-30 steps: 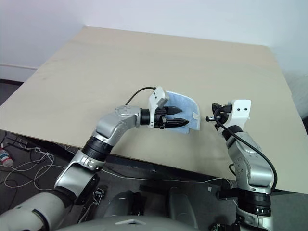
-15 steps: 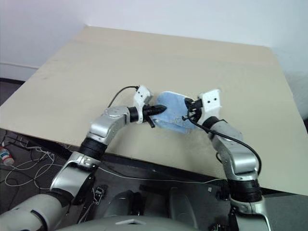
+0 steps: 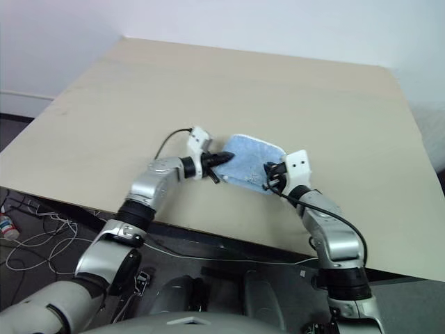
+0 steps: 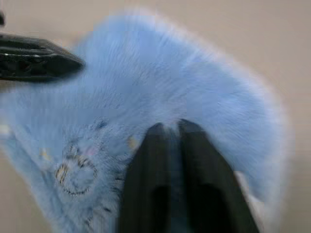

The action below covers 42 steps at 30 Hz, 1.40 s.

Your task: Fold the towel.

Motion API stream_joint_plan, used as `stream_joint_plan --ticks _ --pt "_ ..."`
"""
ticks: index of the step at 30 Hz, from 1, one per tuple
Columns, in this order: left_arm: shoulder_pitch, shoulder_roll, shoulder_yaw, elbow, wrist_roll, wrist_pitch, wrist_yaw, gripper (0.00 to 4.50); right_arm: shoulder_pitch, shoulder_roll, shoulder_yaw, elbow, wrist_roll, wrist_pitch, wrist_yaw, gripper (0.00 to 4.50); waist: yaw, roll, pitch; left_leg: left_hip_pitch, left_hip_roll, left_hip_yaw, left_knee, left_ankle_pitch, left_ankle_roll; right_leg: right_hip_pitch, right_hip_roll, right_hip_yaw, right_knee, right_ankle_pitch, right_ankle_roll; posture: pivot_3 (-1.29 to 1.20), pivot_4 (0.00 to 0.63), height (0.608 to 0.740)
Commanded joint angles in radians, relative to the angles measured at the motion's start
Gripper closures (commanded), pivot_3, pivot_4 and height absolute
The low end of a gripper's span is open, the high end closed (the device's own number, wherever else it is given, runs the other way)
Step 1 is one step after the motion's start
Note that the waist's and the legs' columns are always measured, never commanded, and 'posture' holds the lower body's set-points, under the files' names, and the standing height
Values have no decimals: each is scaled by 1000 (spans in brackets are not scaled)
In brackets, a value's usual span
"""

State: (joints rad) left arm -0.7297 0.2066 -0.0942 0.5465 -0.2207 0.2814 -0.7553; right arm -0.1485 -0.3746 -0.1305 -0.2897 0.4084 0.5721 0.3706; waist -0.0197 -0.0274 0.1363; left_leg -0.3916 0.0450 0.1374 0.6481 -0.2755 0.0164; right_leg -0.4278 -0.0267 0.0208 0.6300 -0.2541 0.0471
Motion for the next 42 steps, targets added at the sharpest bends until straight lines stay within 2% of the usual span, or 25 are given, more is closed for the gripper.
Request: stream_joint_plan --ticks 1,5,8,9,16,20,24,28,38,39,42 --pt "-33 75 37 29 45 -85 12 4500 21 -10 -138 -82 187 111 31 2558 2 0 0 0 0 0 0 0 0 0 0 0 0 0 0 0 150 722" --pt "-43 129 29 128 96 -150 16 4500 14 11 -229 -34 344 263 -1 1115 5 0 0 0 0 0 0 0 0 1 -1 -1 0 0 -1 0 150 722" --pt "-43 138 34 159 108 -173 10 4500 4 25 -260 14 419 350 -35 187 6 0 0 0 0 0 0 0 0 1 -2 -1 -1 -1 -3 0 150 722" --pt "-40 137 37 160 107 -176 7 4500 0 34 -264 28 442 375 -49 44 6 0 0 -1 0 0 0 0 0 0 -2 -1 -1 -2 -3 0 150 722" --pt "-7 127 35 124 104 -167 -7 4500 -12 70 -227 67 460 444 -117 44 -1 0 0 0 0 0 -1 0 0 0 -3 -1 -1 -2 -4 0 150 722" --pt "9 117 32 101 102 -156 -12 4500 -38 121 -187 64 475 470 -142 44 -4 0 0 0 1 0 -1 0 0 0 -2 -1 0 -2 -4 0 150 722" --pt "13 106 29 94 103 -151 -17 4500 -96 187 -200 87 518 492 -182 44 -10 0 0 0 1 0 -1 0 0 0 -2 -1 0 -1 -4 0 150 722" --pt "12 96 26 97 108 -150 -17 4500 -124 217 -208 107 522 498 -212 887 -17 0 0 0 1 0 -1 0 0 -1 -3 -1 0 -1 -4 0 150 722" --pt "33 82 22 75 109 -141 -18 4500 -117 261 -335 93 661 471 -314 4267 -23 0 0 -1 1 0 -1 0 -1 -1 -3 -1 0 -1 -4 0 150 722" --pt "33 79 20 76 111 -141 -19 4500 -116 265 -354 84 688 462 -325 4491 -23 0 0 -1 1 0 -1 0 -1 -1 -3 -1 0 -1 -4 0 150 722" --pt "35 68 14 70 113 -137 -24 4500 -112 263 -412 59 762 425 -363 4491 -22 0 0 -1 1 0 -1 0 -1 -1 -3 -1 0 -1 -4 0 150 722"
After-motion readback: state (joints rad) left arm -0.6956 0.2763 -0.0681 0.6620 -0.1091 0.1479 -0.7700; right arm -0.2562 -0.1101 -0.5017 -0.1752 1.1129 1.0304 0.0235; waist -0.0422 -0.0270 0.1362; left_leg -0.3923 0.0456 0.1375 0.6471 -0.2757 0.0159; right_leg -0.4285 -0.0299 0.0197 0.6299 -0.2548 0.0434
